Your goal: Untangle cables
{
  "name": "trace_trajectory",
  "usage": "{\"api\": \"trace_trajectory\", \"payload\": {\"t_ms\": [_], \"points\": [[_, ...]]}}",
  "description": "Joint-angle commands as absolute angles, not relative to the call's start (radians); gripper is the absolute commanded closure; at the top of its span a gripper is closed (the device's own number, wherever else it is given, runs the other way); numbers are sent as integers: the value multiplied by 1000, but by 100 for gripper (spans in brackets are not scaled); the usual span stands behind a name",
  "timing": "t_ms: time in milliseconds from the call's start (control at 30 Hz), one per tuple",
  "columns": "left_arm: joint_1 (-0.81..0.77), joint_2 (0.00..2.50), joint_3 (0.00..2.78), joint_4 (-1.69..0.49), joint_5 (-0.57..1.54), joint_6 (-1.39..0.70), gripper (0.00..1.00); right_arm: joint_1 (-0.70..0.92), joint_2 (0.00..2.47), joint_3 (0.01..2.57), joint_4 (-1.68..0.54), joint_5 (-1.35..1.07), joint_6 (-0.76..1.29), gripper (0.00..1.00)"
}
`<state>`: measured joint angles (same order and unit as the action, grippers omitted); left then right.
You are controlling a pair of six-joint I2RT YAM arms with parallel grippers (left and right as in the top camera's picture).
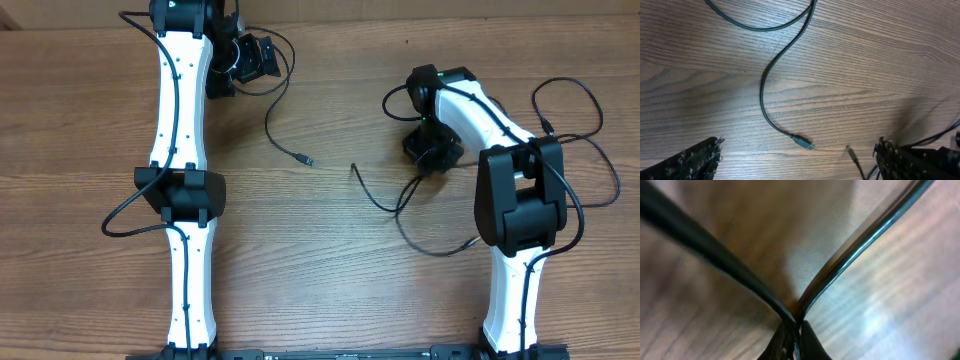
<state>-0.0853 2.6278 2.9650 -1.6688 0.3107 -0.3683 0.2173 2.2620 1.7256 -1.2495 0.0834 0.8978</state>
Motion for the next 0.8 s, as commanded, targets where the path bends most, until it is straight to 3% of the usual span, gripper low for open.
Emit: {"api": "trace_trajectory", "payload": {"t_ms": [0, 167, 200, 233, 267, 367, 433, 767], "points": [[-87, 2637, 2986, -1667, 303, -382, 0, 249, 2318, 1700, -1151, 96, 645, 96], [-87, 2637, 2986, -1667, 303, -382, 1, 279, 2318, 1700, -1111, 97, 541, 95], [-88, 2637, 2986, -1667, 303, -382, 0, 280, 2318, 1700, -1111, 96, 541, 87], [-87, 2637, 2986, -1668, 303, -382, 0, 279, 2318, 1700, -1116, 97, 541, 67], [-87, 2637, 2986, -1667, 303, -382, 1, 279, 2318, 1700, -1121, 97, 541, 67], [-88, 2637, 2986, -1667, 303, -382, 0, 274, 2318, 1695, -1157, 97, 583, 87], [-87, 2637, 2986, -1668, 303, -382, 0, 274, 2318, 1678, -1152, 97, 602, 93], [-88, 2637, 2986, -1667, 303, -382, 0, 263, 2291, 1726, -1146, 35, 517, 96]]}}
